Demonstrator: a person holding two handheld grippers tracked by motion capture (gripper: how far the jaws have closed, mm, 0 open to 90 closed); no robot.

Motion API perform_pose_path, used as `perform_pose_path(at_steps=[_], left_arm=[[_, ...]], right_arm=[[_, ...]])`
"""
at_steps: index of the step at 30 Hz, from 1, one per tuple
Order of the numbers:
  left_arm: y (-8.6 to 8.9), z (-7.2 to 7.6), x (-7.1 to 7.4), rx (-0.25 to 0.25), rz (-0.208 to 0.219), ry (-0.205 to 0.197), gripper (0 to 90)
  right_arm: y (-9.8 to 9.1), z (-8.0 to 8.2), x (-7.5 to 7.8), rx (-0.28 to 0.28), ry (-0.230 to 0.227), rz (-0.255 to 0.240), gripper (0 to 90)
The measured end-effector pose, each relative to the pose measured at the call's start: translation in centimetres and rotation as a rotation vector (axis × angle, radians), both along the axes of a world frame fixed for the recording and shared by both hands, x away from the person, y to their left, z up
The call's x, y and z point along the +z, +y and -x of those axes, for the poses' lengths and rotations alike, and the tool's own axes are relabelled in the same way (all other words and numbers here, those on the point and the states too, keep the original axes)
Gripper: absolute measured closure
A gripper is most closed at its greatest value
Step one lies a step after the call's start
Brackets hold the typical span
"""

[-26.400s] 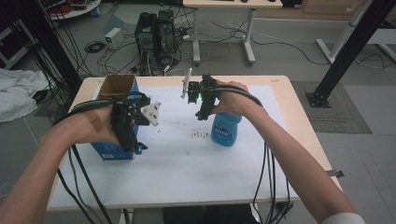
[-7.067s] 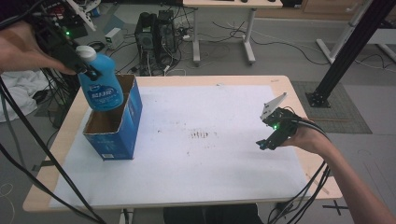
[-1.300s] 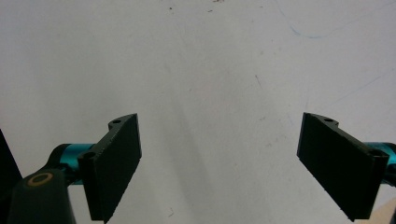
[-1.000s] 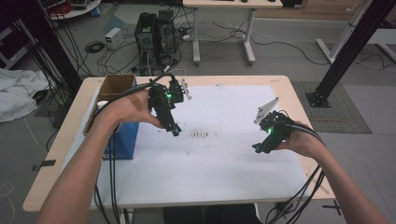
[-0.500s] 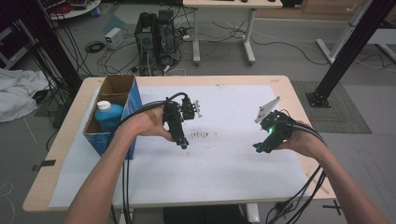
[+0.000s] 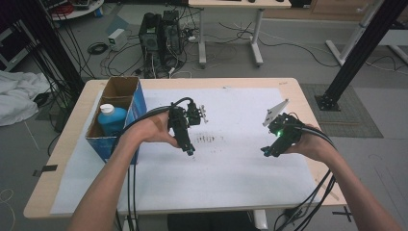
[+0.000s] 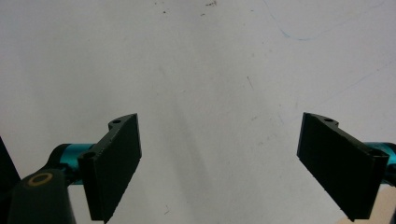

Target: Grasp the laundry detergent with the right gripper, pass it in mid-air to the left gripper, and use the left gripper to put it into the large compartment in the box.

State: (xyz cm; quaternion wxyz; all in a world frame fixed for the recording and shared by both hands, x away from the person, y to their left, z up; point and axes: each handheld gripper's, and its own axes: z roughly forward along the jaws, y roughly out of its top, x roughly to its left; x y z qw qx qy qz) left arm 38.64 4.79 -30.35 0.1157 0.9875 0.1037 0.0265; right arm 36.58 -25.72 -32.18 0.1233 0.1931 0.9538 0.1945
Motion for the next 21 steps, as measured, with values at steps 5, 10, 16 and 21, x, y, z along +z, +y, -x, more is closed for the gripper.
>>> perform_pose_path(at_steps=[5,10,16,21], left_arm=[[0.00,0.00,0.10,0.001,0.002,0.000,11.2],[-0.02,0.10,0.01,0.001,0.004,0.002,11.2],[0.20,0.07,0.14,-0.001,0.002,-0.009,11.2],[0.36,0.08,0.17,0.003,0.002,-0.016,11.2]], right_arm=[[-0.17,0.00,-0.11,0.002,-0.007,-0.006,12.9],[-0.26,-0.07,-0.08,0.011,-0.013,-0.003,12.9],[-0.30,-0.06,0.05,-0.001,-0.008,-0.004,12.9],[-0.24,-0.08,0.06,0.000,-0.008,0.000,12.9]])
